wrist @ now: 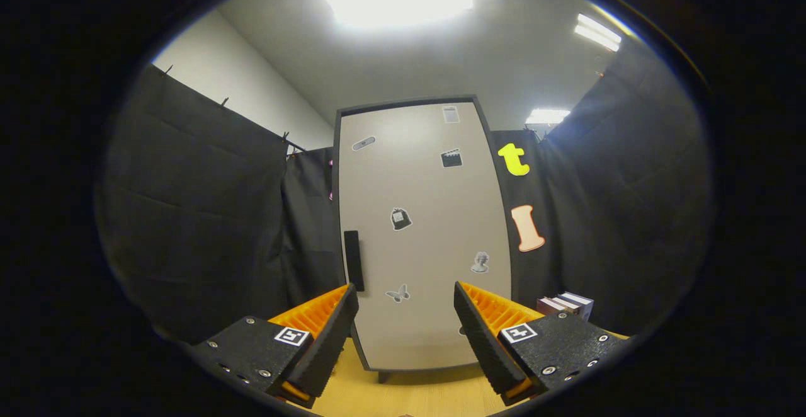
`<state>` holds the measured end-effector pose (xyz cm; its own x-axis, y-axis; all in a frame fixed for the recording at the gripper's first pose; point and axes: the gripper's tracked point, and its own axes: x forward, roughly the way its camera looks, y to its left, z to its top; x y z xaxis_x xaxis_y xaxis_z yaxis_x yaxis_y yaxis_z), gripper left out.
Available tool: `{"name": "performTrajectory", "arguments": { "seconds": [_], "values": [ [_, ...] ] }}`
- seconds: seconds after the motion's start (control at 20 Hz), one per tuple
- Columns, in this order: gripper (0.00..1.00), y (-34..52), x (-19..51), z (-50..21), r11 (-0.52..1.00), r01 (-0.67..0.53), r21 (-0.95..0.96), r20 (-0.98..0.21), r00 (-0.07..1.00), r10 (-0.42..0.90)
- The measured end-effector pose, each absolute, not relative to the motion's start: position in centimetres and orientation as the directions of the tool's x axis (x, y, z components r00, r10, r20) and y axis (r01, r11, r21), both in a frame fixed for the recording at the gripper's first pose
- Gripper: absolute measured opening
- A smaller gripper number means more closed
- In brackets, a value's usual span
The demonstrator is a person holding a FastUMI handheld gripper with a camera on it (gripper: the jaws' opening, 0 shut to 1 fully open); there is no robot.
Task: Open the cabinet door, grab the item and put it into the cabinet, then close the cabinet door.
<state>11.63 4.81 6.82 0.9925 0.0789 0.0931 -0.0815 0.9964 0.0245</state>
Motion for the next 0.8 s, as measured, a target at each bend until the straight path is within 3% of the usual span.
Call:
{"name": "performTrajectory", "arguments": {
  "seconds": [0.8],
  "values": [
    [0.94, 13.1, 26.6, 4.9, 0.986, -0.153, 0.068, -0.038, 0.987, 0.156]
  ]
}}
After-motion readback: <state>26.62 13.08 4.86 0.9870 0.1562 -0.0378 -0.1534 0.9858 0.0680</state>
